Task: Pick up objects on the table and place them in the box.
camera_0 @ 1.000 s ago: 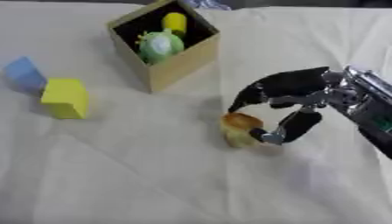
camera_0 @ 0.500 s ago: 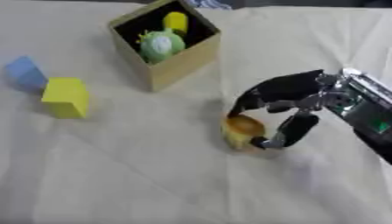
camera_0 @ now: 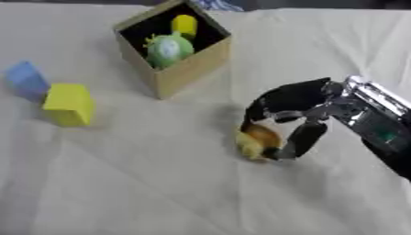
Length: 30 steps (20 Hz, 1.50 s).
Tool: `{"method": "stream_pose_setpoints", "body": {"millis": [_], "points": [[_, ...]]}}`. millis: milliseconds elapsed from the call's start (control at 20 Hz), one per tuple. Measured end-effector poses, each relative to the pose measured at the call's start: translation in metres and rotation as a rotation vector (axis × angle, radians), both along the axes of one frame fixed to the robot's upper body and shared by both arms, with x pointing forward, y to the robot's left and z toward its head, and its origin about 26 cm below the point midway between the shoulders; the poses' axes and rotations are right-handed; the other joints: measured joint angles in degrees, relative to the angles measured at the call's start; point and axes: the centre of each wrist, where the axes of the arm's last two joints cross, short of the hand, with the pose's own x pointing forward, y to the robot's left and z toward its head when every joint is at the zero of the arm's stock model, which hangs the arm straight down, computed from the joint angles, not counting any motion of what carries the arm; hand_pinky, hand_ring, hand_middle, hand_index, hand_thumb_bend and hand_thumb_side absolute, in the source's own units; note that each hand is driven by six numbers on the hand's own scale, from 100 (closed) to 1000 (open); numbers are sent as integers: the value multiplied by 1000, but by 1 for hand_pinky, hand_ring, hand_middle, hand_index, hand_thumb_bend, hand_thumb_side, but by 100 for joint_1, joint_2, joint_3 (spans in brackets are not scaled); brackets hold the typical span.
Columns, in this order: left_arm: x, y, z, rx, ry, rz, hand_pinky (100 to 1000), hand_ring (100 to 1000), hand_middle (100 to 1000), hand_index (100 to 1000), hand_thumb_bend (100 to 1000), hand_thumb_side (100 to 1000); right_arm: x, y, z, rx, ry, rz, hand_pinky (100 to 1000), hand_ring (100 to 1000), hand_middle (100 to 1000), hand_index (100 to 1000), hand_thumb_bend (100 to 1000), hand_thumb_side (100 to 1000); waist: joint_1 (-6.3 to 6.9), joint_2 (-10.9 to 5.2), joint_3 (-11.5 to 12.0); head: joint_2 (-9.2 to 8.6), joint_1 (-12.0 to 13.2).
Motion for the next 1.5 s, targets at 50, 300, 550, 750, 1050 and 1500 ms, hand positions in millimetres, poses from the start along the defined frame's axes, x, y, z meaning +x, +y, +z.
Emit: {"method": "stream_pose_setpoints", "body": {"millis": [50, 300, 550, 750, 1050, 1500], "points": [[0, 0, 0, 0, 0, 0, 861, 733, 721, 825, 327, 696, 0, 0, 0, 18, 4, -2, 860, 784, 536, 704, 100, 279, 0, 1, -9, 0, 0], [0, 0, 0, 0, 0, 0, 861, 734, 721, 824, 327, 695, 1, -4, 5, 129, 34, -40, 842, 711, 461, 617, 100, 109, -3, 2, -40, 0, 0], [0, 0, 0, 0, 0, 0, 861, 735, 721, 824, 328, 691, 0, -5, 29, 237, 36, -64, 845, 706, 462, 623, 100, 100, -4, -11, -66, 0, 6], [0, 0, 0, 0, 0, 0, 861, 735, 721, 824, 327, 692, 1, 1, 66, 301, -23, -57, 846, 705, 456, 612, 100, 100, -4, -38, -67, 0, 5], [0, 0, 0, 0, 0, 0, 861, 736, 721, 824, 326, 694, 5, 26, 115, 389, -132, -16, 846, 698, 446, 604, 100, 100, 4, -41, 17, -46, -39], [1, -2, 2, -2, -5, -11, 861, 737, 720, 825, 327, 695, 43, 82, 145, 510, -258, -80, 851, 712, 456, 617, 168, 100, -10, -31, 232, -137, -180]]}}
